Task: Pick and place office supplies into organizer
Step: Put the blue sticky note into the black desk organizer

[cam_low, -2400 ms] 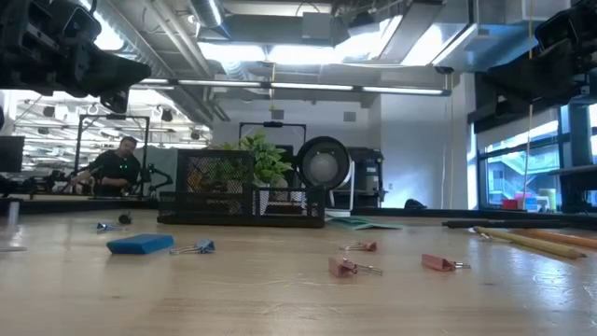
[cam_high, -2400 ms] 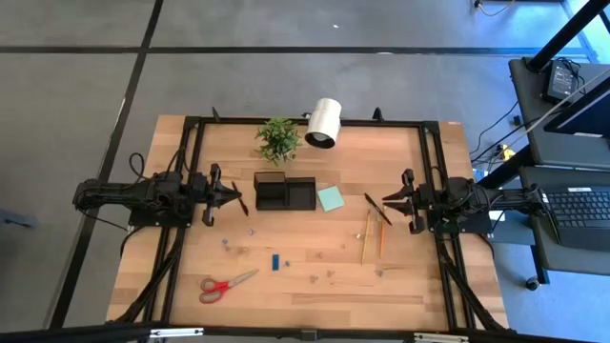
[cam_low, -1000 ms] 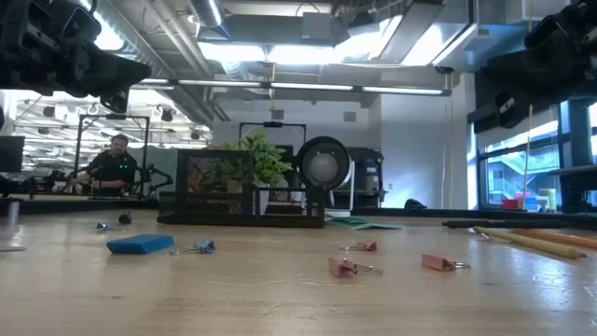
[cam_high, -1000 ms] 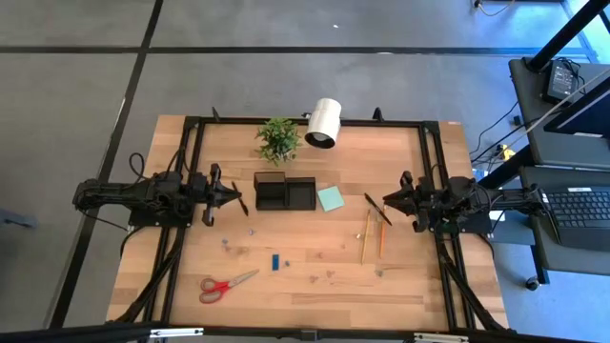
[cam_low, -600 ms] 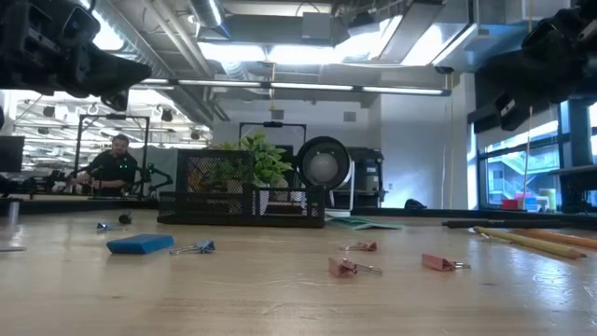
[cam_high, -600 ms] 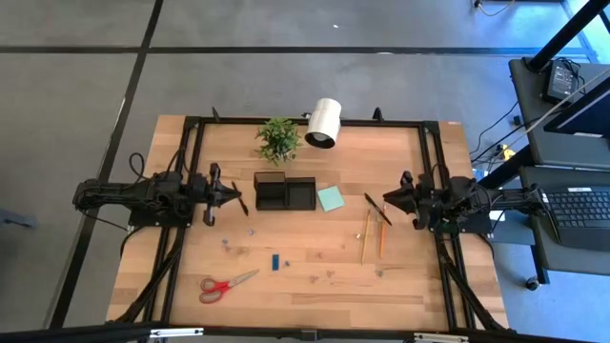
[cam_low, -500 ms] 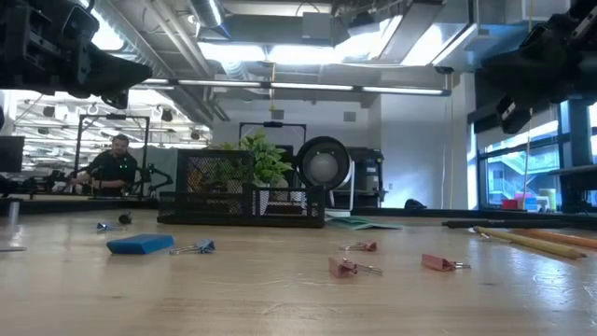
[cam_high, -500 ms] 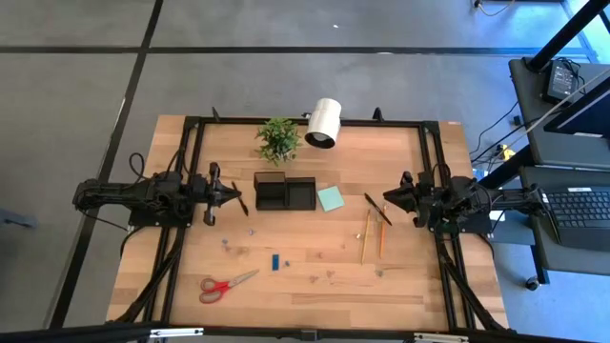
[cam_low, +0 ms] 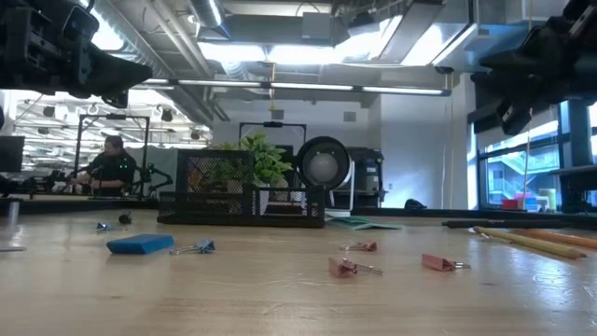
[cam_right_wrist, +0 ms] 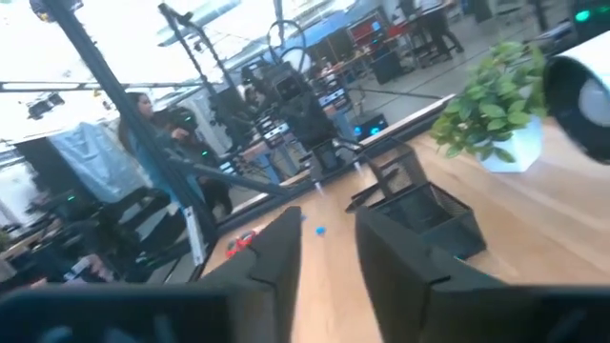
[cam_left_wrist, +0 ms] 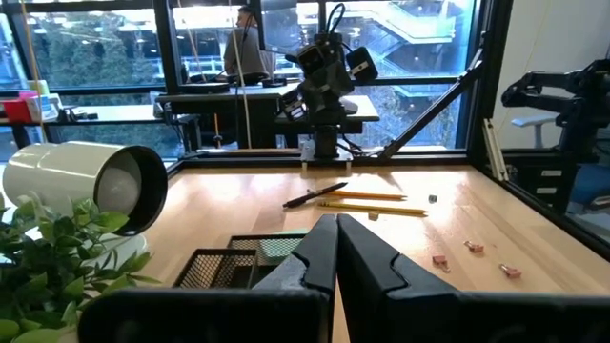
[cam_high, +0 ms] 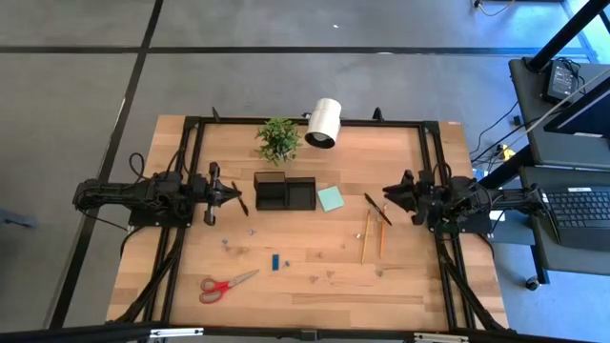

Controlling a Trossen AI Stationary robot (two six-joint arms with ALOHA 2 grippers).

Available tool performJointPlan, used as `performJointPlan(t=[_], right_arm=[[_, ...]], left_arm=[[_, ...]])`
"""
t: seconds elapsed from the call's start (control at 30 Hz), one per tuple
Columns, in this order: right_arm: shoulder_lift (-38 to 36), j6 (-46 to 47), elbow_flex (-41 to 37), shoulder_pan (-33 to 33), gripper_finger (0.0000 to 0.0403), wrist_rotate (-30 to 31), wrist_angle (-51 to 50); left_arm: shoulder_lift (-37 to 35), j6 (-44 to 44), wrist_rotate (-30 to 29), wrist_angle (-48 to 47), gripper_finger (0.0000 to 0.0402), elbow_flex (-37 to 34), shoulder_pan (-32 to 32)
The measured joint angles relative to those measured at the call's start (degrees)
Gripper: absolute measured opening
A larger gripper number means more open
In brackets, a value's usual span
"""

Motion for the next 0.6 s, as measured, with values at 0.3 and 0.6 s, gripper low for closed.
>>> performJointPlan(t=[0.3,0.6], right_arm=[[0.00,0.02,0.01,0.00,0.0230,3.81,3.91],[0.63,-4.59,1.04,0.02,0.0236,4.32,16.64]], left_arm=[[0.00,-0.84,0.02,0.01,0.0004,0.00,0.00],[-0.02,-3.45,0.02,0.01,0.0004,0.00,0.00]])
